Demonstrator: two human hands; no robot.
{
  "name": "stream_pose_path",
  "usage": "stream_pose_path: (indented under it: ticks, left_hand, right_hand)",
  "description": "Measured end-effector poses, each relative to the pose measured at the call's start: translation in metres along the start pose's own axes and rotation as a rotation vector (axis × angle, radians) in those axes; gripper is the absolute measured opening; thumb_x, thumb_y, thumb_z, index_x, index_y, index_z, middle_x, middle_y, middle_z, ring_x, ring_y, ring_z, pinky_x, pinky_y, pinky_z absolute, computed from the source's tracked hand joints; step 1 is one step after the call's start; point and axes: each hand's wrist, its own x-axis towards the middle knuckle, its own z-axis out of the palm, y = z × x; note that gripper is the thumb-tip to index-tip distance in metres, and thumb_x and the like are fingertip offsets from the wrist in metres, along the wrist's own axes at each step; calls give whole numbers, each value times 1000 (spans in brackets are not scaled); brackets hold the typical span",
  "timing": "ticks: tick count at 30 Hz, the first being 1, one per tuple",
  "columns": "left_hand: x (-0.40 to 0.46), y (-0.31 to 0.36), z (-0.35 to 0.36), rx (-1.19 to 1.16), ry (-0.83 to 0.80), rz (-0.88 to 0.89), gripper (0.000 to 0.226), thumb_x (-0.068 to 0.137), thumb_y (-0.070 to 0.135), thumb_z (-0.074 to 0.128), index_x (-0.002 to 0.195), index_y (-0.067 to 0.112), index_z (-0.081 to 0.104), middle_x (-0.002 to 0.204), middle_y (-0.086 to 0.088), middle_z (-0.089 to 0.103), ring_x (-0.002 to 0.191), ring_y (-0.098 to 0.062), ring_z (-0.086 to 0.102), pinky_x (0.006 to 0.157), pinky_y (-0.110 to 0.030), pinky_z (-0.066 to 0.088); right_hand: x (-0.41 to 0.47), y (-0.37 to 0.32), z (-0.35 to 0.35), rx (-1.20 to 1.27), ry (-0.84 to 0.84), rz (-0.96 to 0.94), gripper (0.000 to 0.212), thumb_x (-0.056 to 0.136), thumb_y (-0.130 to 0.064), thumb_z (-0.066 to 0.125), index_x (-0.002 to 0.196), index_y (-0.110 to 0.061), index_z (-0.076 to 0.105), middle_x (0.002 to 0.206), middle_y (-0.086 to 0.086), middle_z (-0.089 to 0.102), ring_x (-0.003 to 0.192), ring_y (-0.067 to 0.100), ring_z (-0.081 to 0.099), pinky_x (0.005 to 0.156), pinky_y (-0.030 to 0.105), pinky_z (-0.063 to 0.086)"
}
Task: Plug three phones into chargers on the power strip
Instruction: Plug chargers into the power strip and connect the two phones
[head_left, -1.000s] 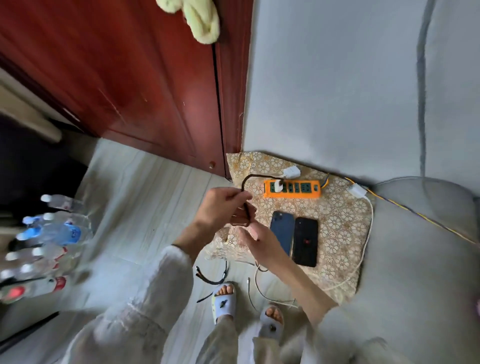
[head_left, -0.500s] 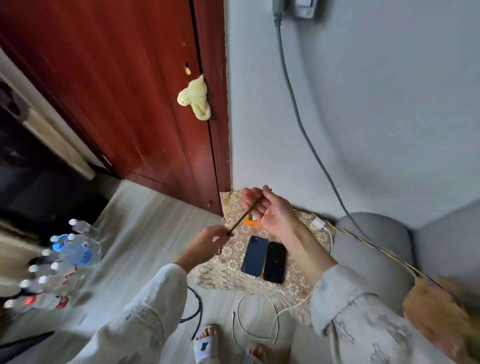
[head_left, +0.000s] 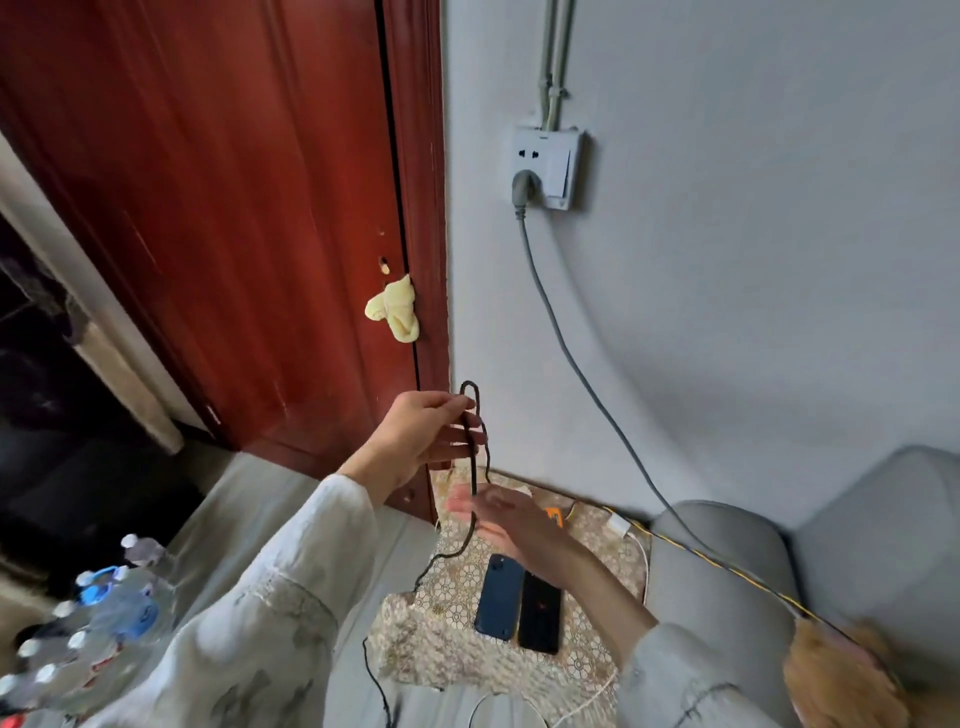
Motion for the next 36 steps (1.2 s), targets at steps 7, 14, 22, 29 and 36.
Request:
stream_pose_path:
  ticks: [7, 14, 22, 29, 36]
  left_hand:
    - [10, 20, -5, -215, -78, 15, 21, 94, 9, 43, 106, 2, 59, 91, -7, 65, 85, -20, 63, 82, -35, 52]
    - [-5, -19, -28, 165, -365, 50, 32, 91, 5, 45, 116, 19, 59, 118, -1, 65, 113, -15, 57, 98, -29, 41]
    - [-25, 21, -23, 402, -288, 337, 20, 95, 11, 44, 87, 12, 62, 75, 3, 75, 76, -9, 71, 70, -25, 56]
    - [-26, 86, -17, 50, -235, 414, 18, 94, 10, 43, 89, 6, 59, 76, -1, 74, 72, -21, 72, 71, -34, 60]
    - [-11, 111, -25, -250, -145, 434, 24, 96, 19, 41, 91, 7, 61, 86, -7, 73, 79, -21, 72, 72, -31, 60]
  right_hand:
    - [-8, -40, -10, -101, 81, -174, 21, 96, -11, 43, 96, -11, 63, 99, 8, 70, 94, 17, 68, 85, 29, 55]
    - [-3, -112, -26, 227, 145, -356, 18, 93, -12, 47, 88, -13, 64, 85, 5, 75, 83, 25, 72, 68, 30, 58]
    - [-1, -145, -27, 528, 213, -425, 22, 95, -13, 42, 88, -2, 60, 83, 13, 73, 79, 26, 71, 71, 30, 59]
    - [-1, -74, 1, 232, -72, -202, 43, 89, -47, 46, 113, -14, 61, 105, 5, 70, 109, 22, 62, 100, 40, 44]
    - [-17, -76, -7, -67, 135, -312, 18, 92, -11, 50, 89, -17, 68, 89, 0, 73, 93, 18, 68, 84, 27, 54]
